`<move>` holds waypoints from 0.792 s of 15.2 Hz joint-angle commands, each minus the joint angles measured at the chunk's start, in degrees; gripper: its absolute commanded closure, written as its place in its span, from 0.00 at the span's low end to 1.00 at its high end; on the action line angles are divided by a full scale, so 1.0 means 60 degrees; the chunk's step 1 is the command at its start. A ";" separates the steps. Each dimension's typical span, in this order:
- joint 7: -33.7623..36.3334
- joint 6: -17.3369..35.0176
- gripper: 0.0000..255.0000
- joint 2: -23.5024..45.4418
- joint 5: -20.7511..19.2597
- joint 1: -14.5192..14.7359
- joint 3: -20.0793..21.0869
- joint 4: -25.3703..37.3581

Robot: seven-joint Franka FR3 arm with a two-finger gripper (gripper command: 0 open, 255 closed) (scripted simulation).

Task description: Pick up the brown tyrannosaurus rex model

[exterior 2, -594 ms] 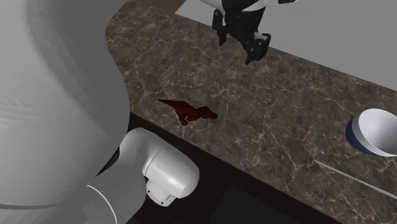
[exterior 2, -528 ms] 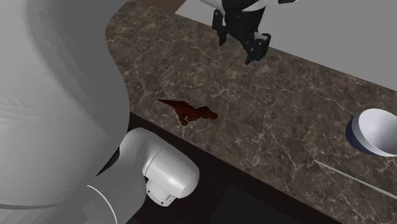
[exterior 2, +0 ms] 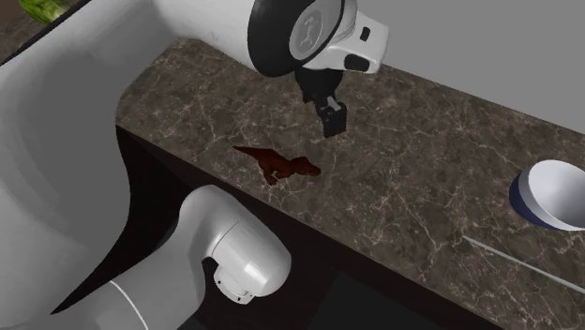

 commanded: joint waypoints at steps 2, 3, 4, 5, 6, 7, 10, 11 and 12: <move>0.1583 -0.0442 0.00 -0.0760 0.0380 -0.0360 0.0754 -0.0756; 0.2078 -0.0609 0.00 -0.0996 0.0536 -0.0461 0.0999 -0.0969; 0.2578 -0.0783 0.00 -0.1224 0.0710 -0.0551 0.1251 -0.1170; 0.3082 -0.0963 0.00 -0.1443 0.0903 -0.0632 0.1510 -0.1356; 0.3591 -0.1147 0.00 -0.1652 0.1117 -0.0705 0.1777 -0.1529; 0.4101 -0.1335 0.00 -0.1851 0.1351 -0.0776 0.2055 -0.1688; 0.5175 -0.1722 0.00 -0.2219 0.1889 -0.0891 0.2645 -0.1972; 0.5184 -0.1625 0.00 -0.2262 0.1930 -0.0865 0.2683 -0.2114; 0.5193 -0.1528 0.00 -0.2303 0.1972 -0.0838 0.2723 -0.2254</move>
